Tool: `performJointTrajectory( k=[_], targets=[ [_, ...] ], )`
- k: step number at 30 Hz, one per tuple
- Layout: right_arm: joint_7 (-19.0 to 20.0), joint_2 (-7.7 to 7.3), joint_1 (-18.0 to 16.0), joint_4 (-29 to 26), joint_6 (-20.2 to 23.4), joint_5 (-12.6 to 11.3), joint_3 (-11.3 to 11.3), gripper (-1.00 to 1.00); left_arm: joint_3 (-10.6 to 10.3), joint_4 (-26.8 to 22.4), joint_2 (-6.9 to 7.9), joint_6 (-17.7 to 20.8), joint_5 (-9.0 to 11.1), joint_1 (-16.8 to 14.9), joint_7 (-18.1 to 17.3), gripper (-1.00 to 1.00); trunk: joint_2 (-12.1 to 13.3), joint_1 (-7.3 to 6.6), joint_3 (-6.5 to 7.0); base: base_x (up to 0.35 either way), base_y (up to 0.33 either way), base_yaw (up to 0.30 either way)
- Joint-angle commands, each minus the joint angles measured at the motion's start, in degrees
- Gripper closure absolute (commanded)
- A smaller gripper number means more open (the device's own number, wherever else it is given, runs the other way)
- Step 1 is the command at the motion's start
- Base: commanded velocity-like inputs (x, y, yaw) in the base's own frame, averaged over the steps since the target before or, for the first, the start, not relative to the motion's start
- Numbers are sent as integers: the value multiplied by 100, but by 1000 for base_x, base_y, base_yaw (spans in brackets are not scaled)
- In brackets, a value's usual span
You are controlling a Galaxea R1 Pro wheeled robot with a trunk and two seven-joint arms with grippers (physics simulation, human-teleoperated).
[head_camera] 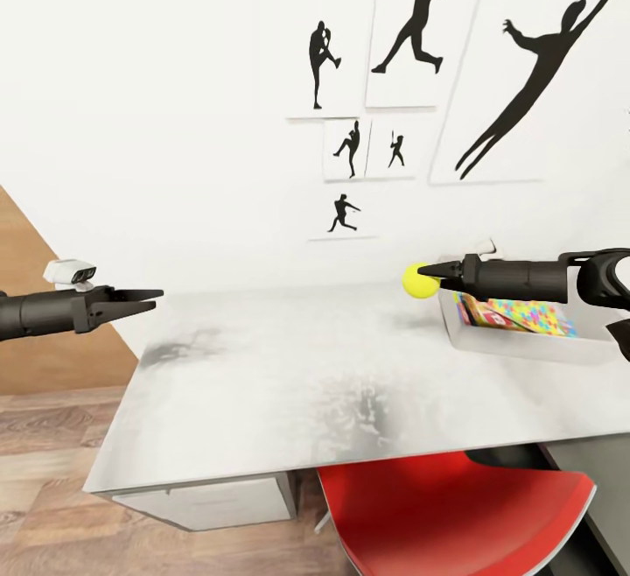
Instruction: Put all the toys in the child's room - the three board games (two on the bed and one on the table), the two jigsaw puzzles on the table, and the tennis ball on the table - inside the toy box on the table in the child's room.
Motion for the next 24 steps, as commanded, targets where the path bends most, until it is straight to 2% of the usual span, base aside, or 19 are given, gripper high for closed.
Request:
performJointTrajectory(
  k=[1, 24],
  targets=[
    [-52, -5, -9, -3, -3, -61, 9, 100, -1, 0, 4, 61, -3, 9, -23, -100, -11, 4, -1, 0, 0, 0],
    [-60, -5, -9, -3, -3, -59, 9, 100, 0, 1, 19, 61, 4, 71, -23, -100, -11, 4, 218, 0, 0, 0]
  ],
)
